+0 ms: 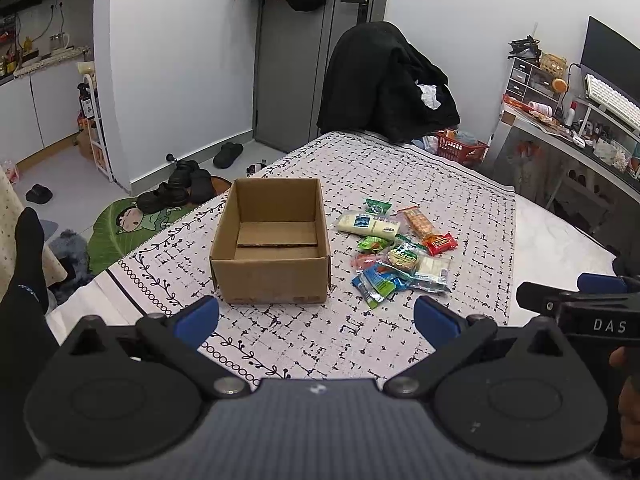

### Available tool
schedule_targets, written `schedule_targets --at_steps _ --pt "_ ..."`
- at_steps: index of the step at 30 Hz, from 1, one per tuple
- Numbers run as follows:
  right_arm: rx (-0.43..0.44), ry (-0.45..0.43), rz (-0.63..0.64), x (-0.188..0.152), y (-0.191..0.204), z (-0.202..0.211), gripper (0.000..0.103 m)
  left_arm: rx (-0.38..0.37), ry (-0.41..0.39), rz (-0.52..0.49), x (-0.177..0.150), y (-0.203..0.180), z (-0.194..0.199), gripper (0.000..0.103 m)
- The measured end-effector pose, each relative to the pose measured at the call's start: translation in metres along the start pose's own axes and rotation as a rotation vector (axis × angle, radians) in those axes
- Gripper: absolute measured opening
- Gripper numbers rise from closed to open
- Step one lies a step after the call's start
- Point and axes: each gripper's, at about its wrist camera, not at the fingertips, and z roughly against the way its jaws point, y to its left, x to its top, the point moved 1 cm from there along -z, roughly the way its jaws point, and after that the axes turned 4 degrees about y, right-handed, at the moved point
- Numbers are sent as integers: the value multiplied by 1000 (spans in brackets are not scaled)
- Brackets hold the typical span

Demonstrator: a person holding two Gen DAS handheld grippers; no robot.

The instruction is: Organize snacks

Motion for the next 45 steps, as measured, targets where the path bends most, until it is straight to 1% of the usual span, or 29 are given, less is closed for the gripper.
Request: schedule_targets --at_steps 24,32,45 --pt "-17 1 -1 1 0 0 103 -4 -3 -7 0 -1 0 103" --pt "-11 0 -11 1 -1 -1 103 -1 -2 -8 -1 -2 -1 103" --pt "-11 9 11 3 -1 -2 103 -4 -2 3 1 -3 -2 103"
